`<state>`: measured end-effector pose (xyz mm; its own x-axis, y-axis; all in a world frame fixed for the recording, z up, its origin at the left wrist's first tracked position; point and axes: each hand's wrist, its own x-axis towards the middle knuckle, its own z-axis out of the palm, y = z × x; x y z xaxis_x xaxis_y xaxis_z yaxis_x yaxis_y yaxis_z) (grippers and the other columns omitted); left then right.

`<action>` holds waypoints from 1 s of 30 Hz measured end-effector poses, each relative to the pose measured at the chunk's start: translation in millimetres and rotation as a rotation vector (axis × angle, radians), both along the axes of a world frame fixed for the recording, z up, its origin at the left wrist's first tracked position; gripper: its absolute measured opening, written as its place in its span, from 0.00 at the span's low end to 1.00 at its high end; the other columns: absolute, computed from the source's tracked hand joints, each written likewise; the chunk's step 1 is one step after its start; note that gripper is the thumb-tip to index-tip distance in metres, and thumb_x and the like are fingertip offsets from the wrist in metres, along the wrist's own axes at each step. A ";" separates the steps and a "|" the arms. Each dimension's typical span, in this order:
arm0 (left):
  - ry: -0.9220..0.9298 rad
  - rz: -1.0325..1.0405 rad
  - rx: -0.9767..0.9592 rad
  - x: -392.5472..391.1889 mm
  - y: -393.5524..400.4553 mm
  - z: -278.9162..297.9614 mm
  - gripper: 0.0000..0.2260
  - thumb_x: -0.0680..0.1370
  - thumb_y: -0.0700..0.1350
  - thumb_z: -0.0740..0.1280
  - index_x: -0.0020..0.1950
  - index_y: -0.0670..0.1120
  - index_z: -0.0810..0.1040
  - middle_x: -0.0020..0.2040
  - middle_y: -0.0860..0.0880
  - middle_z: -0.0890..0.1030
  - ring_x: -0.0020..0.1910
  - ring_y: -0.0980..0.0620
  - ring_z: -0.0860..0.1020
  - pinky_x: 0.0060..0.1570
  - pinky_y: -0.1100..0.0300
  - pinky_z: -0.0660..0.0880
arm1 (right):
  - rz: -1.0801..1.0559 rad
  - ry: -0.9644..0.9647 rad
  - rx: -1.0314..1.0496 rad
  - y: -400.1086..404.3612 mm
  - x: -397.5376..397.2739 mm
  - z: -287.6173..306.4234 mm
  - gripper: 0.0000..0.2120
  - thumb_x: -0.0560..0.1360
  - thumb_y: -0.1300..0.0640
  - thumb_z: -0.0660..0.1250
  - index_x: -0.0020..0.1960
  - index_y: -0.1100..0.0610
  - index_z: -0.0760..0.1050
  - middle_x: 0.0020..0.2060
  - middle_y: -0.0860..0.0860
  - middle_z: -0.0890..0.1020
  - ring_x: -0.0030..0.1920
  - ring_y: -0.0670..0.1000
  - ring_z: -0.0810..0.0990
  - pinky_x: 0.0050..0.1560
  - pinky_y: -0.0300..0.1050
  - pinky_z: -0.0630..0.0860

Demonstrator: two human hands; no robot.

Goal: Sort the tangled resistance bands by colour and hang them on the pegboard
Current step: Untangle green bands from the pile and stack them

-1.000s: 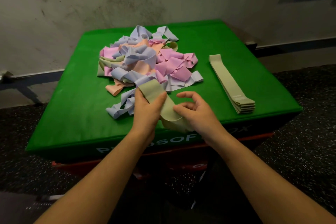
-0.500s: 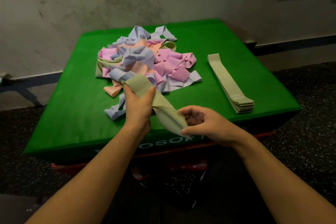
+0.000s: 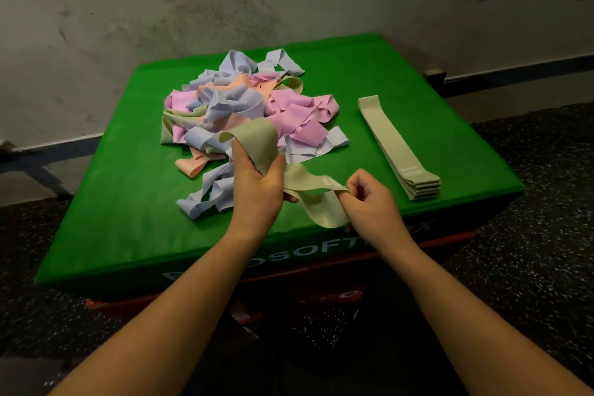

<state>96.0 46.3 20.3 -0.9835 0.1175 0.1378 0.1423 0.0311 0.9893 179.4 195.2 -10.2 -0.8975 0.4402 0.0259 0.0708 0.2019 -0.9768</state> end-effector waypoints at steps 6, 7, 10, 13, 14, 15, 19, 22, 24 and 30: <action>-0.121 0.037 0.073 -19.9 3.1 -1.4 0.28 0.78 0.42 0.70 0.73 0.52 0.60 0.62 0.45 0.74 0.56 0.44 0.79 0.34 0.58 0.80 | 0.228 0.006 -0.344 0.4 1.9 17.7 0.15 0.76 0.72 0.61 0.46 0.52 0.66 0.54 0.51 0.84 0.47 0.48 0.82 0.41 0.40 0.77; -0.133 0.033 0.078 -22.0 3.9 -1.9 0.28 0.78 0.42 0.70 0.74 0.52 0.59 0.62 0.44 0.74 0.57 0.44 0.79 0.35 0.58 0.80 | 0.255 0.005 -0.420 0.6 2.6 20.7 0.15 0.76 0.72 0.61 0.47 0.52 0.68 0.52 0.50 0.84 0.43 0.48 0.82 0.37 0.39 0.76; -0.104 0.012 0.034 -24.3 8.3 -1.0 0.27 0.79 0.41 0.69 0.72 0.54 0.59 0.59 0.47 0.75 0.55 0.48 0.79 0.39 0.59 0.81 | 0.291 -0.035 -0.635 2.6 2.5 26.5 0.07 0.76 0.64 0.65 0.48 0.53 0.72 0.43 0.50 0.83 0.37 0.47 0.78 0.33 0.39 0.71; -0.061 -0.005 -0.011 -22.7 13.1 2.7 0.26 0.80 0.43 0.68 0.71 0.56 0.59 0.55 0.55 0.75 0.50 0.54 0.79 0.40 0.59 0.82 | 0.286 -0.074 -0.745 9.0 3.1 27.9 0.08 0.74 0.53 0.67 0.52 0.53 0.72 0.44 0.51 0.80 0.40 0.47 0.77 0.38 0.42 0.70; -0.057 -0.011 -0.010 -22.7 14.8 2.9 0.26 0.80 0.43 0.69 0.71 0.56 0.59 0.55 0.55 0.76 0.51 0.54 0.79 0.42 0.56 0.83 | 0.306 -0.070 -0.765 10.4 4.2 27.6 0.12 0.73 0.52 0.69 0.54 0.54 0.72 0.46 0.51 0.81 0.42 0.47 0.78 0.40 0.43 0.72; -0.051 -0.016 -0.006 -22.5 16.3 3.3 0.25 0.80 0.43 0.69 0.70 0.56 0.60 0.56 0.54 0.76 0.52 0.53 0.80 0.45 0.54 0.83 | 0.337 -0.053 -0.807 11.7 5.5 26.7 0.15 0.73 0.52 0.71 0.56 0.55 0.72 0.48 0.52 0.82 0.45 0.48 0.80 0.44 0.44 0.75; -0.061 -0.015 0.005 -22.7 21.2 1.8 0.27 0.80 0.41 0.68 0.74 0.52 0.58 0.61 0.46 0.75 0.52 0.53 0.79 0.41 0.57 0.82 | 0.358 0.032 -0.829 9.9 7.8 22.6 0.22 0.71 0.69 0.71 0.61 0.55 0.70 0.54 0.57 0.82 0.51 0.52 0.82 0.47 0.48 0.80; -0.071 -0.007 -0.023 -22.3 25.1 2.0 0.31 0.80 0.42 0.67 0.77 0.51 0.54 0.63 0.44 0.73 0.52 0.51 0.79 0.40 0.55 0.82 | 0.264 -0.011 -0.517 8.2 6.8 19.3 0.21 0.73 0.73 0.68 0.60 0.55 0.71 0.48 0.56 0.80 0.42 0.47 0.80 0.41 0.43 0.78; -0.057 -0.004 -0.057 -23.1 27.2 2.2 0.30 0.80 0.42 0.68 0.76 0.52 0.54 0.60 0.45 0.74 0.50 0.53 0.79 0.36 0.59 0.81 | 0.279 -0.028 -0.456 10.0 7.3 16.9 0.22 0.73 0.73 0.68 0.62 0.54 0.71 0.43 0.55 0.81 0.39 0.47 0.79 0.40 0.41 0.75; -0.082 -0.014 -0.043 -29.0 31.0 3.9 0.30 0.80 0.43 0.68 0.75 0.53 0.55 0.63 0.45 0.72 0.53 0.49 0.79 0.35 0.58 0.81 | 0.172 0.050 -0.361 26.6 8.3 8.9 0.20 0.74 0.72 0.66 0.59 0.51 0.78 0.37 0.51 0.76 0.40 0.46 0.76 0.43 0.35 0.73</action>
